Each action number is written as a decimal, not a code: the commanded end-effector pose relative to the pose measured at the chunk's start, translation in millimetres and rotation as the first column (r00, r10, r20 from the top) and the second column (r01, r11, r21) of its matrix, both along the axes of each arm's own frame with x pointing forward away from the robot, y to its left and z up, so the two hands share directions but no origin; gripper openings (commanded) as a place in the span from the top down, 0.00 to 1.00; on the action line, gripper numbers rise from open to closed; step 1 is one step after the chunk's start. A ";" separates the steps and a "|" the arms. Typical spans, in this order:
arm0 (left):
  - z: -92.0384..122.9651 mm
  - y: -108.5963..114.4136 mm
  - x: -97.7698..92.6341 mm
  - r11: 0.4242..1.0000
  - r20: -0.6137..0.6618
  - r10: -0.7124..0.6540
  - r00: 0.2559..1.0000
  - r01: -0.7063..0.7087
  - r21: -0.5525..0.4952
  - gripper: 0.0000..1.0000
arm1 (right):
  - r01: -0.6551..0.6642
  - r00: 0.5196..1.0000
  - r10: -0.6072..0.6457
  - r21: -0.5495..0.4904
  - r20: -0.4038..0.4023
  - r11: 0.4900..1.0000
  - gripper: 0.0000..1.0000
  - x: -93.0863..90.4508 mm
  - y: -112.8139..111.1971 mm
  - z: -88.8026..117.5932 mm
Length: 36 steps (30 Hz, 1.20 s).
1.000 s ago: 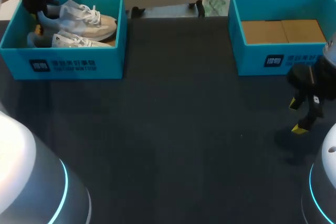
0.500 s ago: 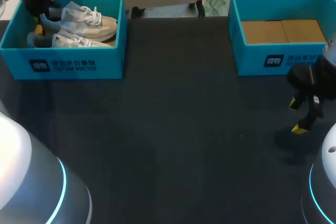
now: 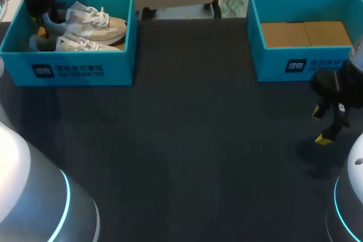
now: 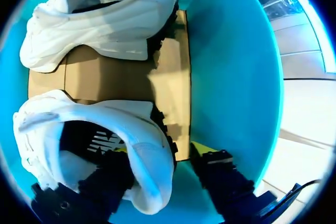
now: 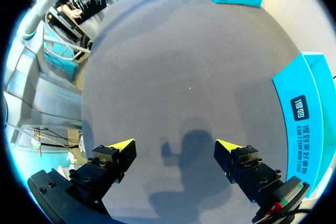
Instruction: Take the shoe out of the shoebox, open the shoe tongue, remove and reinsert the insole, then place the shoe into the shoebox
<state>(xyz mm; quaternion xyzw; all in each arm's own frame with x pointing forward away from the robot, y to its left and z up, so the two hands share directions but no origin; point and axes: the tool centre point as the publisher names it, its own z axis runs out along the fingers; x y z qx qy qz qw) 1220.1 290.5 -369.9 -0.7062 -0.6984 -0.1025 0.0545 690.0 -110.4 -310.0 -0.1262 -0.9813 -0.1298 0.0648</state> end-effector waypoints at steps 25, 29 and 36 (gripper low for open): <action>105.8 -21.0 -110.7 0.983 0.004 0.080 0.997 -0.078 -0.164 0.00 | 0.000 1.000 0.000 0.000 0.001 1.000 0.00 -0.8 -0.2 -0.2; 109.0 -15.3 -121.7 0.981 -0.005 0.112 0.994 -0.111 -0.160 0.00 | 0.000 1.000 0.000 0.000 0.001 1.000 0.00 -0.8 -0.2 -0.2; 109.0 -15.3 -121.7 0.981 -0.005 0.112 0.994 -0.111 -0.160 0.00 | 0.000 1.000 0.000 0.000 0.001 1.000 0.00 -0.8 -0.2 -0.2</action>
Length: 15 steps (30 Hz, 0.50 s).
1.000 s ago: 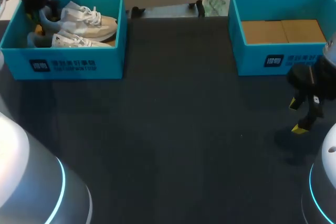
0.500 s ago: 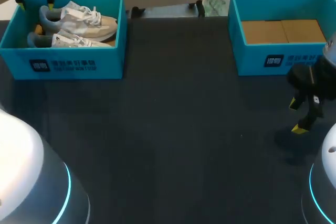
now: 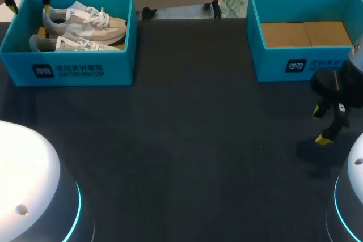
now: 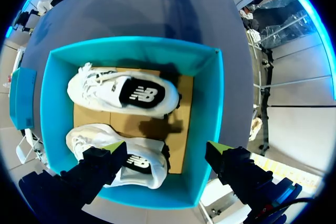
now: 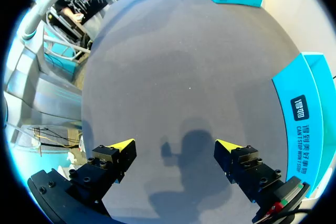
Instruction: Take the shoe out of the shoebox, open the shoe tongue, remove and reinsert the insole, then place the shoe into the shoebox
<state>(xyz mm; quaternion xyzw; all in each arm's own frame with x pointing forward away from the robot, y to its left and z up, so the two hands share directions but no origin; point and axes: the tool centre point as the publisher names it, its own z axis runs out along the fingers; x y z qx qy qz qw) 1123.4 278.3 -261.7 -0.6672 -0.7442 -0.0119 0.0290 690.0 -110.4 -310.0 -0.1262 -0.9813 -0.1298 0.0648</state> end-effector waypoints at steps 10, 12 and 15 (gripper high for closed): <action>-7.4 -7.0 -28.5 1.000 0.049 -0.019 0.999 0.018 0.025 0.00 | 0.000 1.000 0.000 0.000 0.001 1.000 0.00 -0.8 -0.1 -0.2; -11.4 -5.0 -32.9 0.999 0.041 -0.027 0.999 0.026 0.022 0.00 | 0.000 1.000 0.000 0.000 0.001 1.000 0.00 -0.8 -0.1 -0.2; -16.6 -2.5 -36.8 0.999 0.028 -0.029 0.999 0.028 0.024 0.00 | 0.000 1.000 0.000 0.000 0.001 1.000 0.00 -0.8 -0.1 -0.2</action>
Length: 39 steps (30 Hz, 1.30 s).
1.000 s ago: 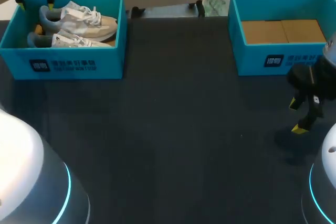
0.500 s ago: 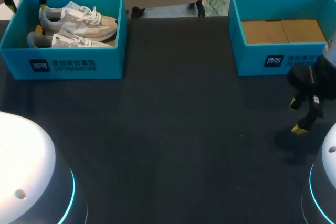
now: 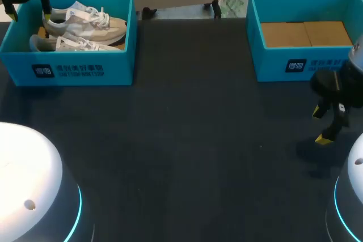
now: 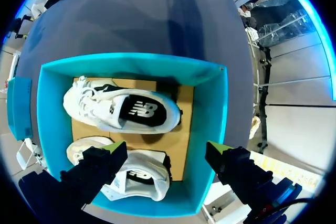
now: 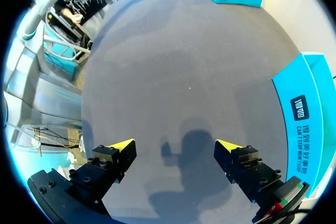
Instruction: Take the shoe out of the shoebox, open the shoe tongue, remove and reinsert the insole, then place the shoe into the shoebox
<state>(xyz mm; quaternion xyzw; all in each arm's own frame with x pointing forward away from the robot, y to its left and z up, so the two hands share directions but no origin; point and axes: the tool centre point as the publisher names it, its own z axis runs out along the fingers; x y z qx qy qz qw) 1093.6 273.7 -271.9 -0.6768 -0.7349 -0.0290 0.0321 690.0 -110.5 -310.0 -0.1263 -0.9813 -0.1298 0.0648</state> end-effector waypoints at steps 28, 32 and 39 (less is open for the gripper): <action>-63.5 13.8 -29.6 0.999 -0.024 -0.033 0.999 0.032 -0.033 0.00 | 0.000 1.000 0.000 0.000 0.001 1.000 0.00 -0.8 -0.1 -0.2; -74.7 14.4 -29.7 0.999 -0.024 -0.032 0.999 0.031 -0.027 0.00 | 0.000 1.000 0.000 0.000 0.001 1.000 0.00 -0.8 -0.1 -0.2; -88.3 16.9 -27.0 0.999 -0.042 -0.026 0.999 0.024 -0.042 0.00 | 0.000 1.000 0.000 0.000 0.001 1.000 0.00 -0.8 -0.1 -0.2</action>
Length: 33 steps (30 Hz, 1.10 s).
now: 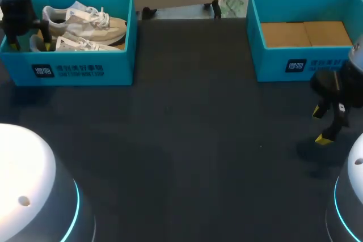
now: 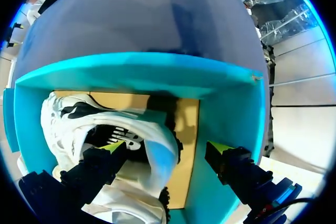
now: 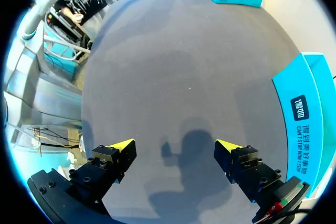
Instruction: Take the shoe out of the shoebox, open the shoe tongue, remove and reinsert the insole, then place the shoe into the shoebox
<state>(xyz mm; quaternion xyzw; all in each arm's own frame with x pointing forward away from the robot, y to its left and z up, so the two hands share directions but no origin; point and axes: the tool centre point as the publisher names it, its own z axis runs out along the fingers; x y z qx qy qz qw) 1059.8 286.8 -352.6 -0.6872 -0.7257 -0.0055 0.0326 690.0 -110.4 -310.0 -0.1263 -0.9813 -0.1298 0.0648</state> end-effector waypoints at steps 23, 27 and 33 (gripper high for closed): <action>-29.1 8.3 0.7 1.000 -0.035 -0.001 0.999 0.001 0.004 0.32 | 0.000 1.000 0.000 0.000 0.001 1.000 0.00 -0.8 -0.1 -0.2; -33.3 7.1 0.7 1.000 -0.040 -0.008 0.999 0.009 0.016 0.35 | 0.000 1.000 0.000 0.000 0.001 1.000 0.00 -0.8 -0.1 -0.2; -38.9 5.3 -0.1 0.999 -0.045 -0.008 0.999 0.009 0.031 0.62 | 0.000 1.000 0.000 0.000 0.001 1.000 0.00 -0.8 -0.1 -0.2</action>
